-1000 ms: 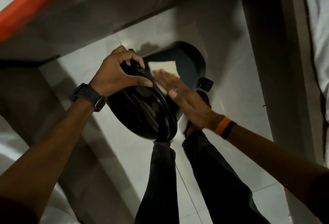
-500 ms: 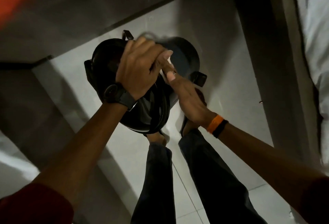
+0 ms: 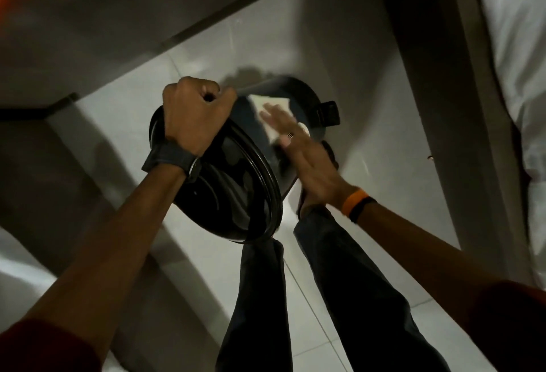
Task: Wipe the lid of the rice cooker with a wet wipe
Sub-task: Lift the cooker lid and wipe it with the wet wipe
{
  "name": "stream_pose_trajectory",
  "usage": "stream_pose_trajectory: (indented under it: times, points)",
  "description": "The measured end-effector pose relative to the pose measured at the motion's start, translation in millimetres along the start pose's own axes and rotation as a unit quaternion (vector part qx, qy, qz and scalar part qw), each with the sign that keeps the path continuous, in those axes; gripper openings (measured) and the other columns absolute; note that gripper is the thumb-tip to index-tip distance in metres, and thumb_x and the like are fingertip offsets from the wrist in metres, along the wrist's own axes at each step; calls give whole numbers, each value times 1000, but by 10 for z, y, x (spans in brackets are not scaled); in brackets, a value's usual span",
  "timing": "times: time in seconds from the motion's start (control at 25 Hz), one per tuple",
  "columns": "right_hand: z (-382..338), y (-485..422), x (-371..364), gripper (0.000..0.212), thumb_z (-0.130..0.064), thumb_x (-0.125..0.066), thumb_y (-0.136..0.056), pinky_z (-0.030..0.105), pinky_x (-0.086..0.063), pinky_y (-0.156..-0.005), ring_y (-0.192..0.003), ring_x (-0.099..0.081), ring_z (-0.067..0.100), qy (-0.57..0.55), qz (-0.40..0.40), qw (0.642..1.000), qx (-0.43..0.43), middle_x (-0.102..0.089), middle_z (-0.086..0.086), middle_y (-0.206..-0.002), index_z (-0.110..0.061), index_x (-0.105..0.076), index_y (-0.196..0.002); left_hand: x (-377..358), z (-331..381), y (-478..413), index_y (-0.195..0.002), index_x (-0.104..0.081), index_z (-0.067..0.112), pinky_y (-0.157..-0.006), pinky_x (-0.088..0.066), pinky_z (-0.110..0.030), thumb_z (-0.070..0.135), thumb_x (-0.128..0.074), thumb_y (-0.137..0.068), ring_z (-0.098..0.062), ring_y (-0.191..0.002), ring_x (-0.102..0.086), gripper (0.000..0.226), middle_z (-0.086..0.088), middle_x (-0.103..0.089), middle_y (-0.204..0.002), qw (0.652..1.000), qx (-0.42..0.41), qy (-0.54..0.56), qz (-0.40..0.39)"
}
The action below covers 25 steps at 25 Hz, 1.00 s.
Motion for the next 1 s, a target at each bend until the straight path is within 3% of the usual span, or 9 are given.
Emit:
stream_pose_trajectory:
  times: [0.12, 0.24, 0.32, 0.56, 0.64, 0.76, 0.84, 0.92, 1.0]
  points:
    - [780, -99, 414, 49, -43, -33, -108, 48, -33, -121, -147, -40, 23, -143, 114, 946, -266, -39, 1, -160, -29, -35, -156, 124, -27, -82, -56, -51, 2, -75, -39, -37, 19, -53, -88, -22, -66, -46, 37, -2, -46, -56, 998, -37, 33, 47]
    - [808, -152, 428, 59, -57, -36, -102, 45, -31, -122, -146, -41, 23, -186, 122, 932, -285, -46, -2, -155, -29, -39, -154, -116, 495, 221, -72, -60, 11, -80, -37, -43, 19, -53, -94, -28, -81, -54, 24, -5, -59, -76, 944, -304, -128, -8]
    - [591, -85, 369, 58, -57, -35, -101, 46, -26, -124, -151, -33, 19, -181, 118, 945, -247, -41, -6, -159, -33, -39, -154, -391, 699, 481, -69, -58, 11, -72, -37, -39, 22, -53, -95, -27, -74, -54, 28, -8, -57, -71, 901, -390, -178, -67]
    - [-256, 550, -261, 50, -41, -21, -111, 32, -16, -128, -156, -20, 13, -32, 43, 997, 49, -25, -12, -166, -29, -28, -158, -230, 375, 183, -51, -39, 19, -59, -30, -27, 29, -53, -91, -20, -55, -43, 43, 2, -42, -53, 968, -193, -153, -48]
    - [66, 375, 28, 50, -36, -24, -110, 36, -14, -129, -156, -20, 15, 36, 86, 996, -17, -24, -9, -167, -22, -30, -158, -169, 235, 142, -51, -38, 18, -57, -27, -26, 25, -54, -91, -20, -51, -41, 45, 1, -38, -49, 978, -156, -126, -48]
    - [504, 251, 272, 46, -33, -35, -109, 44, -24, -126, -148, -32, 2, -69, 162, 959, -222, -34, -8, -162, -23, -41, -154, -177, 27, 45, -50, -42, 13, -55, -26, -25, 23, -54, -89, -15, -49, -39, 42, 4, -36, -46, 989, -112, -79, -62]
    - [57, 273, -40, 45, -39, -30, -110, 35, -17, -127, -150, -25, -5, -44, 110, 989, -88, -31, -18, -162, -30, -39, -154, -235, -114, -25, -48, -50, 10, -54, -34, -26, 26, -54, -85, -7, -48, -41, 41, 7, -43, -44, 994, -71, -39, -78]
    - [-232, 404, -331, 46, -38, -25, -112, 36, -15, -126, -155, -21, 6, -22, 46, 998, 36, -28, -16, -164, -29, -33, -157, -247, -311, -132, -47, -52, 10, -55, -39, -29, 24, -55, -85, -4, -50, -42, 41, 11, -44, -45, 997, -21, 12, -75]
    - [34, 357, -201, 50, -40, -24, -111, 40, -14, -128, -156, -16, 6, 21, 69, 997, 2, -24, -13, -166, -26, -29, -158, -105, -516, -267, -47, -47, 6, -58, -35, -27, 22, -56, -89, -7, -52, -40, 45, 11, -43, -48, 996, 31, 72, -30]
Point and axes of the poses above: each hand's wrist, its own y-axis away from the middle knuckle, its own x-axis out of the back of the hand, z = x × y, the point moved 9 cm from there along -y, towards the middle knuckle
